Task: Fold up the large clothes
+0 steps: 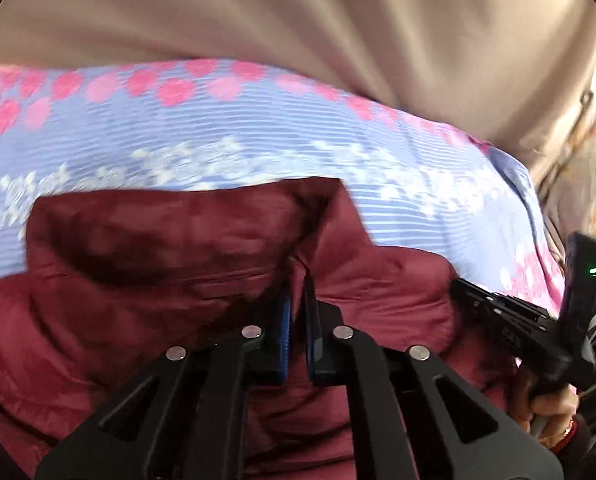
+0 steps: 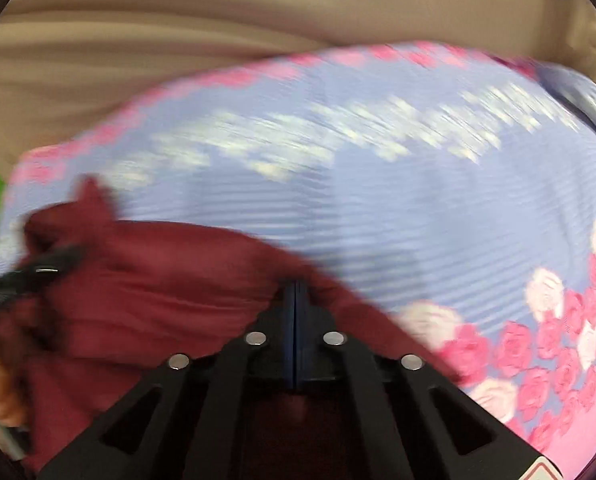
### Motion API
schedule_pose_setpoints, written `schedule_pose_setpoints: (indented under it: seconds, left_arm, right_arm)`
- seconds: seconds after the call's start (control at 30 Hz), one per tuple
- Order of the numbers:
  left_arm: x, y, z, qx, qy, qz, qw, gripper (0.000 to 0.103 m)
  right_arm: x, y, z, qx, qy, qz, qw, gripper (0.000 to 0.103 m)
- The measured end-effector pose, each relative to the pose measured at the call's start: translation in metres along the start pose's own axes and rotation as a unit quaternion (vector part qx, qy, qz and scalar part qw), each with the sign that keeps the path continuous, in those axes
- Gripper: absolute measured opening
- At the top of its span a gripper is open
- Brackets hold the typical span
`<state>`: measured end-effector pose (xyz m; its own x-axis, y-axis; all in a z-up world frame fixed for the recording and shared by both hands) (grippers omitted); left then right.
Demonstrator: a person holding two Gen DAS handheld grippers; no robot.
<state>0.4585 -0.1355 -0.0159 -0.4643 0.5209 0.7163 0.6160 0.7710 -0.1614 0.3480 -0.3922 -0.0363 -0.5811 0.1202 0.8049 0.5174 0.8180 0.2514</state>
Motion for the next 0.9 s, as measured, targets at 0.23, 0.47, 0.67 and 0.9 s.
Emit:
schedule_pose_setpoints:
  seconds: [0.23, 0.47, 0.67, 0.9]
  left_arm:
    - [-0.012, 0.0, 0.004, 0.012, -0.011, 0.005, 0.9999, 0.003]
    - [-0.012, 0.0, 0.0, 0.008, -0.014, -0.018, 0.9997, 0.003]
    - [-0.015, 0.001, -0.002, 0.007, -0.022, -0.014, 0.9996, 0.003]
    - [0.062, 0.007, -0.012, -0.023, -0.087, -0.035, 0.9953, 0.007]
  right_arm:
    - [0.033, 0.037, -0.006, 0.012, -0.008, -0.084, 0.996, 0.0]
    - [-0.012, 0.071, -0.023, 0.039, 0.003, -0.055, 0.998, 0.0]
    - [0.022, 0.088, -0.003, 0.058, 0.011, -0.1, 0.993, 0.008]
    - [0.011, 0.083, -0.019, 0.035, -0.023, -0.01, 0.999, 0.002]
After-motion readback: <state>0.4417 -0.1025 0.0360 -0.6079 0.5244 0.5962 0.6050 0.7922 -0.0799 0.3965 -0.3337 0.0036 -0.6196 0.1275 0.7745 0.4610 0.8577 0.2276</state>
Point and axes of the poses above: each gripper's, at about its wrist camera, not at the fingertips, and x roughly against the way its jaws point, y to its left, z to its underside, the point moved 5 cm from there along -x, roughly the way its jaws point, and after that the axes turned 12 degrees about -x, right-handed, at the moved point
